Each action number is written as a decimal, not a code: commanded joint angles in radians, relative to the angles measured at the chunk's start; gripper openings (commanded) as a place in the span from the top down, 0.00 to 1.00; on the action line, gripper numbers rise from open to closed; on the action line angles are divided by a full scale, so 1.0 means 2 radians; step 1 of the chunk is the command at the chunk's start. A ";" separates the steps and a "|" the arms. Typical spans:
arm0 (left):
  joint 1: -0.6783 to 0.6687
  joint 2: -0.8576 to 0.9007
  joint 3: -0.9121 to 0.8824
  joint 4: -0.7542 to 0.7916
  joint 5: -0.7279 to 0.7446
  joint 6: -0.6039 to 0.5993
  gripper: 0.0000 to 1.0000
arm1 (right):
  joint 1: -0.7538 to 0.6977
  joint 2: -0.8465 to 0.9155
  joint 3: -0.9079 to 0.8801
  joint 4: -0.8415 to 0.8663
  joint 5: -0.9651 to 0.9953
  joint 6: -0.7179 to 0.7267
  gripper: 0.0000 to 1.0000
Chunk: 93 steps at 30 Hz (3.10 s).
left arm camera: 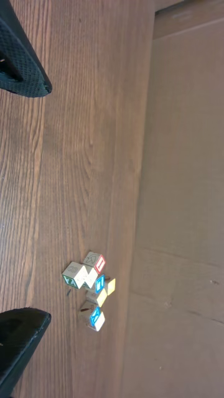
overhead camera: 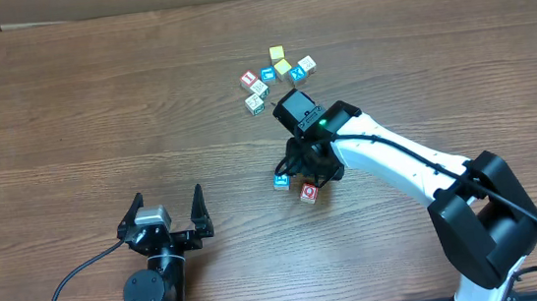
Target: Flip 3 blocks
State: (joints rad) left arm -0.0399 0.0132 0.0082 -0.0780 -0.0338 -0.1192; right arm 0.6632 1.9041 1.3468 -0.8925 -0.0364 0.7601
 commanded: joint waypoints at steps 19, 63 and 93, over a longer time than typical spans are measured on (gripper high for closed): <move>-0.003 -0.004 -0.002 0.001 0.004 0.011 0.00 | 0.013 -0.013 -0.004 -0.131 -0.011 0.028 0.96; -0.003 -0.004 -0.002 0.001 0.004 0.011 0.00 | -0.015 -0.019 0.034 -0.092 -0.019 0.010 0.96; -0.003 -0.004 -0.002 0.001 0.004 0.011 0.00 | -0.014 -0.019 -0.084 0.082 -0.050 0.054 0.96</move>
State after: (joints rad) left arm -0.0399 0.0132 0.0082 -0.0780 -0.0338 -0.1192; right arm 0.6300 1.8893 1.1835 -0.7452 -0.1314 0.8608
